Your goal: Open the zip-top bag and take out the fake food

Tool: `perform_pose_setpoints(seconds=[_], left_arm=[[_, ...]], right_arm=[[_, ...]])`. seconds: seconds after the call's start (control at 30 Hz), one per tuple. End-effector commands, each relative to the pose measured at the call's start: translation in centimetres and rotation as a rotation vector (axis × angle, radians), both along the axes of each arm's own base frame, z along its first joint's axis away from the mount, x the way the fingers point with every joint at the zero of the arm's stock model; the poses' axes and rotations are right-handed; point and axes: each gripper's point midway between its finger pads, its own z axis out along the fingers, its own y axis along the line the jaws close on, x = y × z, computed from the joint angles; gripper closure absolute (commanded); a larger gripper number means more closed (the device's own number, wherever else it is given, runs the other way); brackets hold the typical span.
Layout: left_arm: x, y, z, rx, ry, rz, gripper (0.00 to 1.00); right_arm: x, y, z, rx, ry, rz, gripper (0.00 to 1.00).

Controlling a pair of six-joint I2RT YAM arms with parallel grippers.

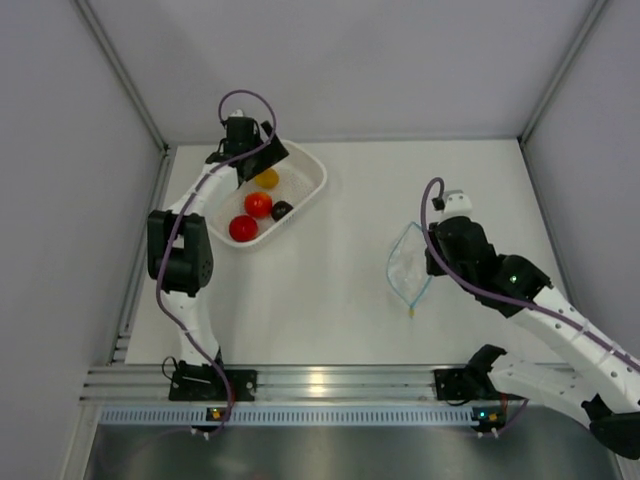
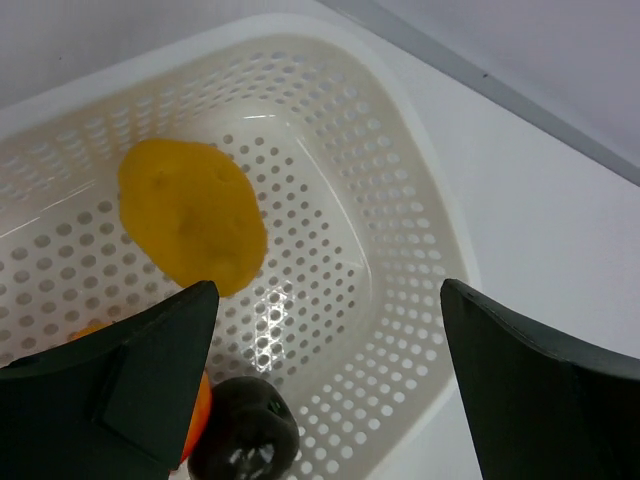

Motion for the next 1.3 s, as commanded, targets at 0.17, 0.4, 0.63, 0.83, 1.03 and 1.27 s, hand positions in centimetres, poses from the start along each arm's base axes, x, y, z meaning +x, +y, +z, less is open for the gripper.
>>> perform_pose_setpoints(seconds=[0.17,0.4,0.63,0.83,1.03,1.27], left_arm=[[-8.3,0.8,12.4,-0.053,-0.191,-0.029,0.02],[-20.3,0.5,12.6,-0.101,-0.181,-0.153,0.01],[-29.4,4.1,11.7,0.037,-0.143,-0.122,0.02],[-33.2,5.8,10.8,0.155,-0.124,-0.159,0.01],[-34.3,7.2,10.0,0.206,-0.141,-0.113,0.01],[-34.4,9.3,11.2,0.254,-0.187,-0.002,0.01]], right_arm=[[4.4,-3.9,1.5,-0.235,-0.019,-0.185,1.0],[9.4,-6.9,0.4,-0.494,0.018,-0.329,1.0],[15.5,-6.8,-2.3,-0.598,0.131,-0.339,1.0],[19.6,-5.5,-5.6,-0.722,0.227,-0.331,0.94],[20.9,-2.7,-4.1,-0.68,0.206,-0.315,0.5],[17.7,-1.8,6.4,-0.403,-0.008,-0.274,0.18]])
